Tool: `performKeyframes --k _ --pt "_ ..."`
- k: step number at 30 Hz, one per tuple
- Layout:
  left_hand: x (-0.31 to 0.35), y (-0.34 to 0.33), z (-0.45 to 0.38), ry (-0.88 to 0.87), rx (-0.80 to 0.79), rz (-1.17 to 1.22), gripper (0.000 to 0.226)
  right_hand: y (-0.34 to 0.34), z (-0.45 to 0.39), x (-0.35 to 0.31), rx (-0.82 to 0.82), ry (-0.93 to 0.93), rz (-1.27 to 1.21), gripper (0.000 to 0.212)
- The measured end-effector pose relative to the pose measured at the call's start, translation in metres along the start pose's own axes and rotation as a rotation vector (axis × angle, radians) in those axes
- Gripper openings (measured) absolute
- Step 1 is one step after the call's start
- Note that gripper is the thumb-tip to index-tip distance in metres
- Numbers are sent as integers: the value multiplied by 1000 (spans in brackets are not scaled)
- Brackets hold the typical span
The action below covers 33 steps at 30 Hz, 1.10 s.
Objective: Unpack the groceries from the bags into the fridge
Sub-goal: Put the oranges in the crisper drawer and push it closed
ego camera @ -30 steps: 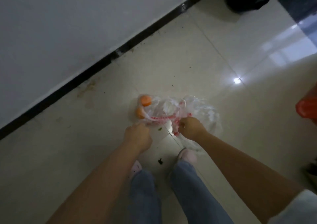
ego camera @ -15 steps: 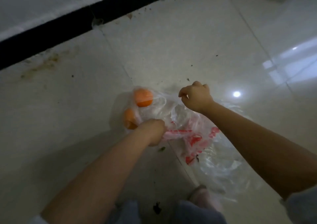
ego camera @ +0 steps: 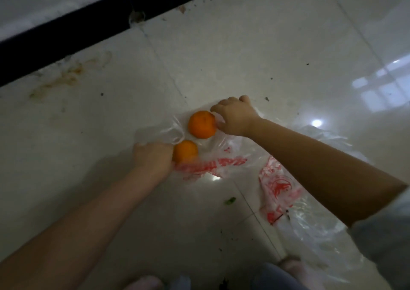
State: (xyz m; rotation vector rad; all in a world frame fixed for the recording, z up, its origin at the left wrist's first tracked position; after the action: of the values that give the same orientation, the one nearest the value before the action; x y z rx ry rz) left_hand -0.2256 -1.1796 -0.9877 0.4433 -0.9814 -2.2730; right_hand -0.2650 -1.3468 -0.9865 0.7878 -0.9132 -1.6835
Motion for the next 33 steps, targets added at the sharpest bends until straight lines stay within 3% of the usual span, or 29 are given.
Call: performKeyframes --k 5,11,14,17,23,26,29,33 --pt "-5 -29 1 3 14 170 46 -17 -17 -34 -52 56 37 77" --pt "8 -35 -6 -65 67 464 68 -18 -10 -39 -46 89 46 71" --pt "17 -28 -9 -161 77 508 76 -25 13 -19 7 13 -243 70" --pt "27 -22 -12 -218 51 512 76 -43 44 6 34 -142 -475 66" --pt "57 -20 -12 -252 -6 322 76 -72 89 32 92 -259 -569 84" --pt "68 -17 -10 -242 43 214 74 -78 90 32 10 -224 -463 96" --pt "78 -17 -9 -235 56 132 70 -80 79 28 -94 -198 -330 90" --pt "88 -22 -12 -202 23 114 77 -78 77 24 -117 -171 -267 81"
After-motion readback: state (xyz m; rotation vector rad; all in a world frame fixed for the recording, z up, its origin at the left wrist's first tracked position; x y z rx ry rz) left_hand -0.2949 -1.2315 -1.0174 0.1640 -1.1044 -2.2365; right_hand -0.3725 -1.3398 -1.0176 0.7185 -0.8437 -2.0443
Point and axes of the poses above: each hand's wrist, its own z-axis away from the middle knuckle, its own y-axis out of the back of the hand, x = y × z, the point moved 6 cm from there along -z, towards the middle knuckle, and after that the axes turned 2 degrees about x, right-handed, at the moved point
